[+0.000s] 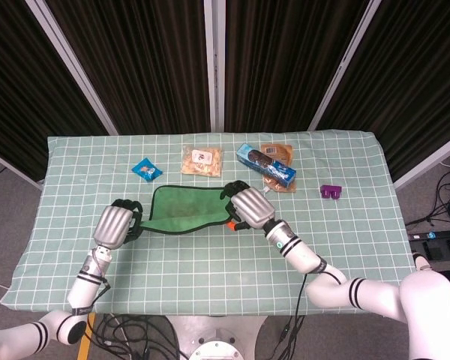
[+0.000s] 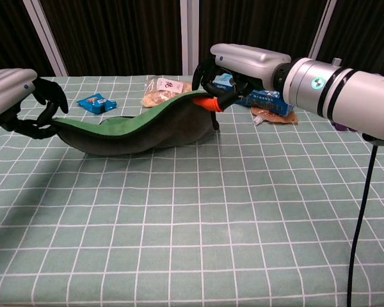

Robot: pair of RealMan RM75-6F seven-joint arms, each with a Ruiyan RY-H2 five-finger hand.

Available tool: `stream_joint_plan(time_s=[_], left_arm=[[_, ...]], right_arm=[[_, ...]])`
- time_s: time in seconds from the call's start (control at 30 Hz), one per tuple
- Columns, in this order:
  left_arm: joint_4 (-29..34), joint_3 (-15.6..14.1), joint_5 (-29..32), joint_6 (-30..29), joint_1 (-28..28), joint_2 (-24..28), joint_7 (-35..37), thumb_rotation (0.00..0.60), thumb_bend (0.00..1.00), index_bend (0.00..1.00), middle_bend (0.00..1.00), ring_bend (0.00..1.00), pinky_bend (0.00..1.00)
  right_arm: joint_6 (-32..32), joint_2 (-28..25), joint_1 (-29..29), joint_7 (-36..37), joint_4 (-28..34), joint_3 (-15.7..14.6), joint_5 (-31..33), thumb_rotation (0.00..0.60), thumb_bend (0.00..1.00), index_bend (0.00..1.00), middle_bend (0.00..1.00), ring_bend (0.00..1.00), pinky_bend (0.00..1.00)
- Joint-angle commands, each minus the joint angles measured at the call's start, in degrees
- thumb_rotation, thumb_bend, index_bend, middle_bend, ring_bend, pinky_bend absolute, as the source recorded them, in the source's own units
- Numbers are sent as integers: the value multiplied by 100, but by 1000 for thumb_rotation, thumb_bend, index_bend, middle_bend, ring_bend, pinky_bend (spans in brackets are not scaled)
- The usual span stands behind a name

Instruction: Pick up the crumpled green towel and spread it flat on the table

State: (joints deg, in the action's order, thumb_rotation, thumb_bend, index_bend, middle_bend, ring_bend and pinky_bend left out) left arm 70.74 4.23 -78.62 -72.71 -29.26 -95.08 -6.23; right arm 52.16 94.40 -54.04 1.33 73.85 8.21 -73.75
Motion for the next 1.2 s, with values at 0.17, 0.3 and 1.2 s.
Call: stream_joint_plan(time_s=[0.17, 0.3, 1.2], left_arm=[[206, -140, -39, 175, 74, -27, -240, 600, 349, 792, 500, 395, 350], [314, -232, -70, 323, 78, -51, -413, 600, 278, 719, 491, 395, 341], [1323, 296, 342, 73, 352, 758, -594, 600, 0, 307, 300, 292, 295]], right_arm=[[175, 152, 278, -58, -94, -277, -278, 395, 386, 835, 275, 116, 120], [238, 248, 436, -122, -182, -459, -430, 382, 351, 766, 247, 95, 107], [1239, -646, 1623, -1106, 742, -510, -352, 450, 42, 330, 139, 67, 110]])
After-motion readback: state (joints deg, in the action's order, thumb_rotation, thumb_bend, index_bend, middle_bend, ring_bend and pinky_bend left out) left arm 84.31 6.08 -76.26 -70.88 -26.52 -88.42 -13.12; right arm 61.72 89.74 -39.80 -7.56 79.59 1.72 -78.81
